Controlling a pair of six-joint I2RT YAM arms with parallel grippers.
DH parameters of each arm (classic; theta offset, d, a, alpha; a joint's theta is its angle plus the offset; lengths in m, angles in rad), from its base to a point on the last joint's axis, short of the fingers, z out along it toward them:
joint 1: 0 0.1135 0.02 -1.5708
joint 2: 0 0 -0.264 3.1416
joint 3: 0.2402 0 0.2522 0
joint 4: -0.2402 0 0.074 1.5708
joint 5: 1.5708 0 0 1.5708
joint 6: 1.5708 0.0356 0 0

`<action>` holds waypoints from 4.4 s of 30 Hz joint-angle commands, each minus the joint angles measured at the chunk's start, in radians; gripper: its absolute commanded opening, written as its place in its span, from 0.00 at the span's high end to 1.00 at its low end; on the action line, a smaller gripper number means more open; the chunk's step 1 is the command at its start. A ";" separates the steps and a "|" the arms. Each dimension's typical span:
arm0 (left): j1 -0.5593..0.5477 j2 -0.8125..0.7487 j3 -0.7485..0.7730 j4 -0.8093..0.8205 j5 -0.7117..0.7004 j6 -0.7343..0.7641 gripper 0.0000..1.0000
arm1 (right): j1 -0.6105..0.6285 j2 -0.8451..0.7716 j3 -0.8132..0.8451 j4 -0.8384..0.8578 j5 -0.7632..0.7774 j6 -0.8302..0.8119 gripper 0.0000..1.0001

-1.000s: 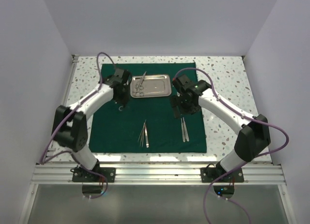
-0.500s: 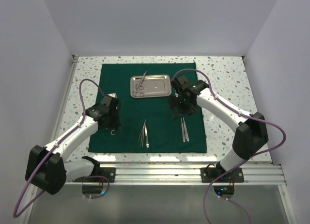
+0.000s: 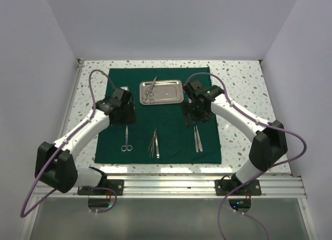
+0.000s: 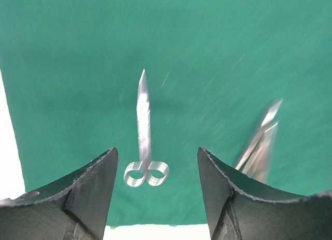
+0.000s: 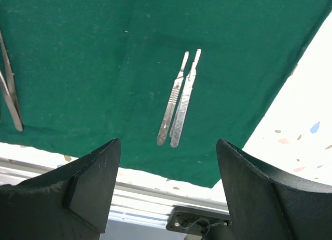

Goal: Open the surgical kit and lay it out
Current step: Pick up the medical item from the container, then place the medical item in the surgical kit, then pick up the medical item from the container.

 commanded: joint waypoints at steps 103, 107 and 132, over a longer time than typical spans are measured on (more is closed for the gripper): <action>0.065 0.577 0.593 0.177 0.021 0.266 0.52 | -0.098 0.034 0.061 0.006 0.004 -0.013 0.18; 0.079 0.801 0.846 0.156 0.063 0.294 0.54 | -0.104 0.012 0.061 -0.017 0.032 -0.006 0.18; 0.051 1.237 1.170 0.163 -0.035 0.375 0.78 | -0.115 0.087 0.126 -0.104 0.092 -0.007 0.17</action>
